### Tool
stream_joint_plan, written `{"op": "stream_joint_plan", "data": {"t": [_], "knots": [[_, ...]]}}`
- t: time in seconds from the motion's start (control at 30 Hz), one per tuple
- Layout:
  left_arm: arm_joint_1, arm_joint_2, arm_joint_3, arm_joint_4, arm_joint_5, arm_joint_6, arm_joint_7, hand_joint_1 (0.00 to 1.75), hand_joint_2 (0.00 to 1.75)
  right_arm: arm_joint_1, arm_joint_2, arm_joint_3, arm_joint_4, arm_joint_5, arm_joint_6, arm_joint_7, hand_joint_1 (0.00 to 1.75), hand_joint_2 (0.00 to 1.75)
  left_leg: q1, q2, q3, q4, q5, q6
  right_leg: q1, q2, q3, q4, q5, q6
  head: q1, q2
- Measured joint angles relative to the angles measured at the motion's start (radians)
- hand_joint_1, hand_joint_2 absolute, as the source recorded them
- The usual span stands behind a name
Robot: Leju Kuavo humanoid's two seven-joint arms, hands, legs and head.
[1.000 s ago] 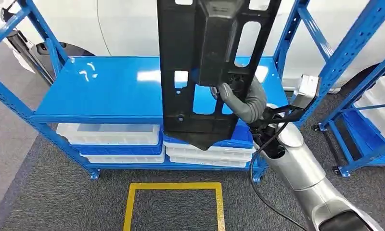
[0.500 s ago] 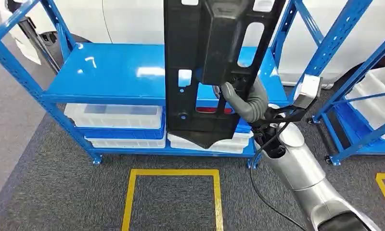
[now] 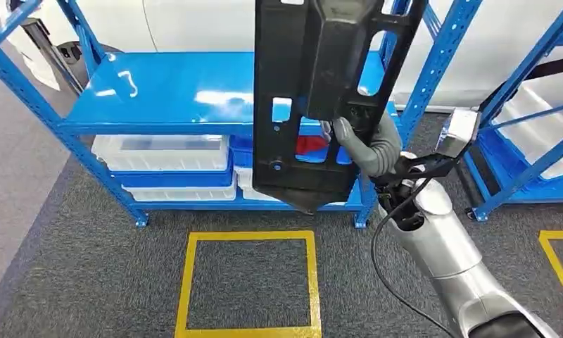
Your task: Take the parts from the cabinet and place them on the table.
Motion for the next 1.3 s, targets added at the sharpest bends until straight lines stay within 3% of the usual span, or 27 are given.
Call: {"op": "stream_joint_plan", "data": {"t": [0.03,0.07,0.13,0.17,0.23,0.27,0.4,0.43,0.47,0.53,0.57,0.6,0.67,0.73,0.77,0.8,0.9,0.93,0.97,1.0,1.07,1.1,1.13,1.17,1.23,1.27,1.3], "knots": [[-0.002,0.000,0.000,0.000,-0.002,0.000,-0.002,0.00,1.75,0.000,-0.002,-0.001,0.000,0.000,0.002,0.000,1.75,1.75,0.000,-0.002,-0.014,0.079,-0.051,-0.003,0.002,0.000,-0.012,0.000,0.010,0.000,0.000,0.000],[-0.004,0.001,0.000,0.000,-0.004,-0.001,-0.002,0.00,1.75,0.001,-0.003,-0.002,0.000,0.000,0.002,0.000,1.75,1.75,0.000,-0.003,-0.021,0.145,-0.077,-0.005,0.003,0.000,-0.025,0.000,0.019,0.000,0.000,0.000],[-0.005,0.001,0.000,0.000,-0.011,-0.002,0.001,0.00,1.75,0.010,-0.003,-0.008,0.000,0.000,0.002,0.000,1.75,1.75,0.000,-0.003,0.009,0.175,-0.051,-0.004,0.005,0.001,-0.049,0.006,0.035,0.004,0.000,0.000],[-0.005,0.000,-0.002,0.000,-0.013,-0.002,0.003,0.00,1.75,0.015,-0.003,-0.013,0.000,-0.001,0.002,0.000,1.75,1.75,0.001,-0.002,0.052,0.127,-0.018,-0.003,0.005,0.002,-0.059,0.008,0.041,0.007,0.000,0.000],[-0.002,0.000,-0.003,0.000,-0.016,-0.004,0.009,0.00,1.75,0.023,-0.003,-0.024,-0.007,-0.003,0.002,0.000,1.75,1.75,0.006,-0.004,0.161,-0.040,0.024,-0.002,0.005,0.003,-0.073,0.014,0.050,0.014,0.000,0.000],[-0.001,-0.001,-0.004,0.000,-0.020,-0.005,0.011,0.00,1.75,0.025,-0.003,-0.031,-0.011,-0.004,0.002,-0.001,1.75,1.75,0.002,-0.011,0.196,-0.091,-0.003,-0.001,0.009,0.003,-0.085,0.016,0.056,0.022,0.000,0.000],[0.004,-0.003,-0.005,0.000,-0.027,0.000,0.016,0.00,1.75,0.042,-0.003,-0.042,-0.017,-0.005,0.012,0.000,1.75,1.75,-0.004,-0.013,0.186,-0.132,0.006,0.022,0.008,0.005,-0.103,0.012,0.092,0.046,0.000,0.000],[0.002,-0.004,-0.005,0.000,-0.027,0.000,0.016,0.00,1.75,0.045,-0.002,-0.044,-0.018,-0.005,0.013,0.000,1.75,1.75,0.001,-0.005,0.182,-0.138,0.014,0.032,0.002,0.009,-0.113,0.022,0.070,0.048,0.000,0.000],[0.000,-0.003,-0.005,0.000,-0.027,0.003,0.016,0.00,1.75,0.046,-0.002,-0.048,-0.018,-0.005,0.013,0.000,1.75,1.75,0.000,-0.006,0.171,-0.138,0.023,0.043,0.003,0.006,-0.128,0.057,0.025,0.050,0.000,0.000],[0.000,-0.003,-0.005,0.000,-0.028,0.005,0.016,0.00,1.75,0.047,-0.002,-0.050,-0.019,-0.004,0.013,0.000,1.75,1.75,-0.006,-0.003,0.150,-0.136,0.040,0.052,0.003,0.006,-0.175,0.214,-0.087,0.055,0.000,0.000],[0.001,-0.004,-0.005,0.000,-0.028,0.005,0.016,0.00,1.75,0.049,-0.002,-0.050,-0.019,-0.004,0.012,0.000,1.75,1.75,-0.010,-0.001,0.139,-0.135,0.047,0.054,0.003,0.006,-0.192,0.287,-0.119,0.056,0.000,0.000],[0.001,-0.004,-0.005,0.000,-0.029,0.005,0.015,0.00,1.75,0.052,-0.002,-0.051,-0.019,-0.004,0.011,0.000,1.75,1.75,-0.012,0.000,0.126,-0.131,0.054,0.055,0.004,0.006,-0.196,0.334,-0.123,0.055,0.000,0.000],[0.000,-0.004,-0.005,0.000,-0.032,0.006,0.006,0.00,1.75,0.055,-0.002,-0.051,-0.019,-0.001,0.007,0.002,1.75,1.75,-0.016,0.000,0.100,-0.122,0.067,0.055,0.006,0.006,-0.150,0.300,-0.062,0.048,0.000,0.000],[-0.001,-0.005,-0.010,0.000,-0.034,0.006,-0.017,0.00,1.75,0.055,-0.002,-0.055,-0.021,0.002,0.002,0.002,1.75,1.75,-0.018,0.000,0.080,-0.116,0.077,0.055,0.014,0.006,-0.036,0.139,-0.003,0.031,0.000,0.000],[-0.001,-0.008,-0.013,0.000,-0.035,0.006,-0.023,0.00,1.75,0.055,-0.002,-0.058,-0.026,0.002,0.001,0.002,1.75,1.75,-0.019,0.000,0.074,-0.115,0.082,0.052,0.019,0.004,0.009,0.061,-0.042,0.021,0.000,0.000],[-0.002,-0.008,-0.015,0.000,-0.035,0.006,-0.025,0.00,1.75,0.054,-0.001,-0.061,-0.032,0.002,0.001,0.002,1.75,1.75,-0.021,0.000,0.071,-0.112,0.088,0.047,0.021,0.001,0.042,0.003,-0.058,0.021,0.000,0.000],[-0.002,-0.010,-0.021,0.000,-0.037,0.006,-0.027,0.00,1.75,0.056,-0.001,-0.071,-0.037,0.002,0.003,0.000,1.75,1.75,-0.016,0.001,0.072,-0.123,0.109,0.030,0.026,0.002,0.033,-0.001,-0.038,0.011,0.000,0.000],[-0.003,-0.010,-0.022,0.000,-0.037,0.006,-0.028,0.00,1.75,0.058,-0.001,-0.071,-0.039,0.002,0.003,0.000,1.75,1.75,-0.017,0.000,0.067,-0.117,0.103,0.026,0.012,-0.002,0.036,-0.016,-0.022,0.008,0.000,0.000],[-0.002,-0.010,-0.023,0.000,-0.037,0.006,-0.028,0.00,1.75,0.059,-0.001,-0.071,-0.039,0.002,0.007,-0.001,1.75,1.75,-0.017,-0.003,0.058,-0.098,0.072,0.020,0.013,-0.002,0.032,-0.020,-0.014,0.006,0.000,0.000],[-0.003,-0.010,-0.023,0.000,-0.037,0.006,-0.029,0.00,1.75,0.060,-0.001,-0.071,-0.042,0.002,0.013,-0.003,1.75,1.75,-0.013,-0.004,0.039,-0.042,0.019,0.013,0.012,-0.003,0.024,-0.020,-0.008,0.000,0.000,0.000],[-0.004,-0.008,-0.023,0.000,-0.038,0.006,-0.032,0.00,1.75,0.068,-0.003,-0.071,-0.047,0.009,0.021,-0.006,1.75,1.75,-0.007,-0.004,-0.004,0.105,-0.064,0.002,0.013,-0.012,0.011,-0.019,0.003,0.001,0.000,0.000],[-0.008,-0.008,-0.023,0.000,-0.039,0.006,-0.032,0.00,1.75,0.072,-0.008,-0.071,-0.047,0.017,0.021,-0.007,1.75,1.75,-0.004,-0.004,-0.018,0.165,-0.077,-0.003,0.012,-0.015,0.003,-0.016,0.008,0.002,0.000,0.000],[-0.009,-0.008,-0.024,0.000,-0.041,0.006,-0.032,0.00,1.75,0.076,-0.008,-0.071,-0.048,0.025,0.021,-0.008,1.75,1.75,0.001,-0.004,-0.012,0.176,-0.065,-0.007,0.011,-0.019,-0.005,-0.012,0.010,0.004,0.000,0.000],[-0.008,-0.008,-0.024,0.000,-0.042,0.006,-0.032,0.00,1.75,0.081,-0.007,-0.071,-0.050,0.032,0.021,-0.008,1.75,1.75,0.005,-0.003,0.019,0.139,-0.038,-0.012,0.009,-0.024,-0.012,-0.006,0.012,0.007,0.000,0.000],[-0.006,-0.007,-0.024,0.000,-0.043,0.006,-0.032,0.00,1.75,0.085,-0.008,-0.071,-0.057,0.045,0.021,-0.011,1.75,1.75,0.013,0.011,0.121,-0.026,0.025,-0.018,0.004,-0.035,-0.024,0.009,0.010,0.012,0.000,0.000],[-0.006,-0.008,-0.026,0.000,-0.043,0.005,-0.032,0.00,1.75,0.085,-0.008,-0.071,-0.062,0.048,0.021,-0.012,1.75,1.75,0.011,0.041,0.155,-0.096,0.007,-0.023,0.005,-0.041,-0.031,0.016,0.009,0.020,0.000,0.000],[-0.006,-0.009,-0.027,0.000,-0.043,0.003,-0.033,0.00,1.75,0.086,-0.007,-0.073,-0.066,0.050,0.021,-0.013,1.75,1.75,-0.002,0.046,0.159,-0.105,0.013,-0.007,0.009,-0.046,-0.039,0.022,0.010,0.026,0.000,0.000]]}}
